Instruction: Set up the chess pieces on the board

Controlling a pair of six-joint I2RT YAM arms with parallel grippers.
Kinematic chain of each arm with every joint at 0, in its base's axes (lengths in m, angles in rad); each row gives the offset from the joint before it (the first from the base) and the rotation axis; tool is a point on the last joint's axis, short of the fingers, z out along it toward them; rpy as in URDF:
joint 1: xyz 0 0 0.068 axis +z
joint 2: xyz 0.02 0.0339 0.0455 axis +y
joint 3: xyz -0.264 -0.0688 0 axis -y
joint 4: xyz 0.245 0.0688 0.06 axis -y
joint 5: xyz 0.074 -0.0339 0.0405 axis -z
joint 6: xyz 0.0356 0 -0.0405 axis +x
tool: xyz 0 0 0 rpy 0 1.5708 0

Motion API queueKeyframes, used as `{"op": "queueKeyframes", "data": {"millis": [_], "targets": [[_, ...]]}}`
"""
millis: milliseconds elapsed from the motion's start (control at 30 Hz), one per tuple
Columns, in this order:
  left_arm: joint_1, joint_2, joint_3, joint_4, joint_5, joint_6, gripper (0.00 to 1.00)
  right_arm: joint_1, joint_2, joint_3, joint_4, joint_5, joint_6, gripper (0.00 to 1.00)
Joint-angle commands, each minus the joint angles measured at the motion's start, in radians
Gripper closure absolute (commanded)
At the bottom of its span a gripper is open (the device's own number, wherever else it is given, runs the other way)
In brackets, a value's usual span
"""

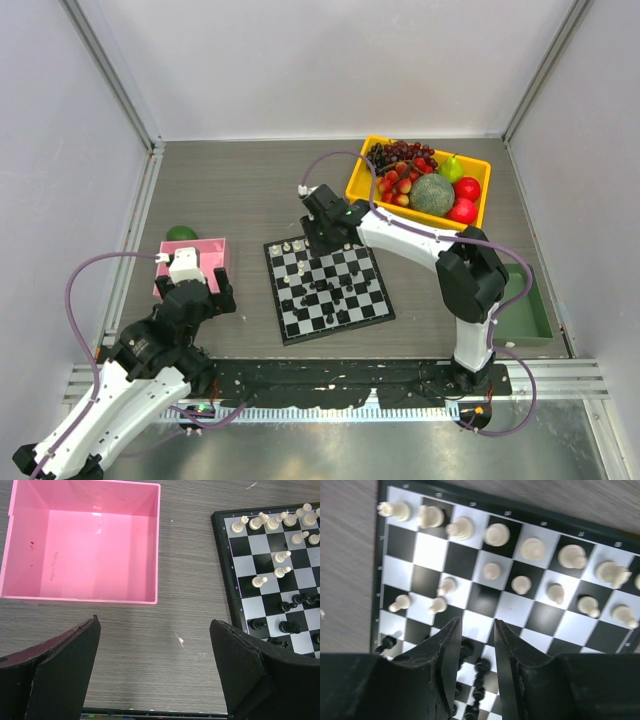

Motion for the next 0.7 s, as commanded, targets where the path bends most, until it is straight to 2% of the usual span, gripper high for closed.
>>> {"op": "queueKeyframes", "data": {"millis": [0,500,667], "targets": [[-0.002,-0.011,0.002,0.043,-0.012,0.002,0.01,0.053,0.013,0.082,0.012,-0.008,0.023,0.61],[-0.002,-0.020,0.002,0.043,-0.012,0.003,0.01,0.084,0.159,0.199,-0.029,0.012,0.029,0.60],[-0.002,-0.020,0.002,0.042,-0.014,0.002,0.01,0.084,0.182,0.213,-0.035,0.011,0.028,0.63]]}}
